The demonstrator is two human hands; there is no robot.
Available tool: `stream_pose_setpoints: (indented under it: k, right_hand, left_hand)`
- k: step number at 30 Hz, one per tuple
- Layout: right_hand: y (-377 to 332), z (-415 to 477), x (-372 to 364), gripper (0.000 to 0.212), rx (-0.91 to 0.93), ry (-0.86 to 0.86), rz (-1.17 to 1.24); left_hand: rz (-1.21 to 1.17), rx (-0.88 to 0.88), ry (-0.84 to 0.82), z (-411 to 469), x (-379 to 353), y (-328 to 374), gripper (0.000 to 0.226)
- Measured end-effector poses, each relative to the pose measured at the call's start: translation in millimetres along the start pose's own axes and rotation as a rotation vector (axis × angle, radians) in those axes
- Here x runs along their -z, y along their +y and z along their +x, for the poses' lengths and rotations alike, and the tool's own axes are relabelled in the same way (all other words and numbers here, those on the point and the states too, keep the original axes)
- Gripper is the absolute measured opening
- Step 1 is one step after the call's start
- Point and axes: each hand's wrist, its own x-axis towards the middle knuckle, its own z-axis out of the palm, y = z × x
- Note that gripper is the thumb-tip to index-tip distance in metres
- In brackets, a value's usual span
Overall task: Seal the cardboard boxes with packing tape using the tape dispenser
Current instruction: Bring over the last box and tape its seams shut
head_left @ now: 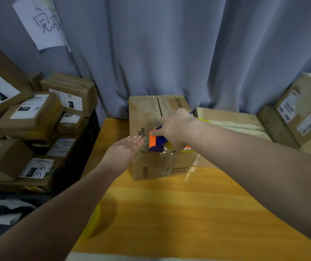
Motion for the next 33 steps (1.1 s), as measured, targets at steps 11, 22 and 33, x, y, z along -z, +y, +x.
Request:
stream_pose_setpoints:
  k: [11,22,33]
  right_hand:
    - [24,-11,-12,0.078,0.105,0.122,0.146]
    - [70,-38,-71,0.08,0.057,0.074,0.146]
    - [62,-23,-63,0.08,0.095,0.0,0.102]
  left_hand:
    - [0.026,0.31,-0.139,-2,7,31,0.053]
    - [-0.025,0.356,-0.13,-2,11,38,0.051]
    - [0.029,0.474,-0.133,20,18,85,0.054]
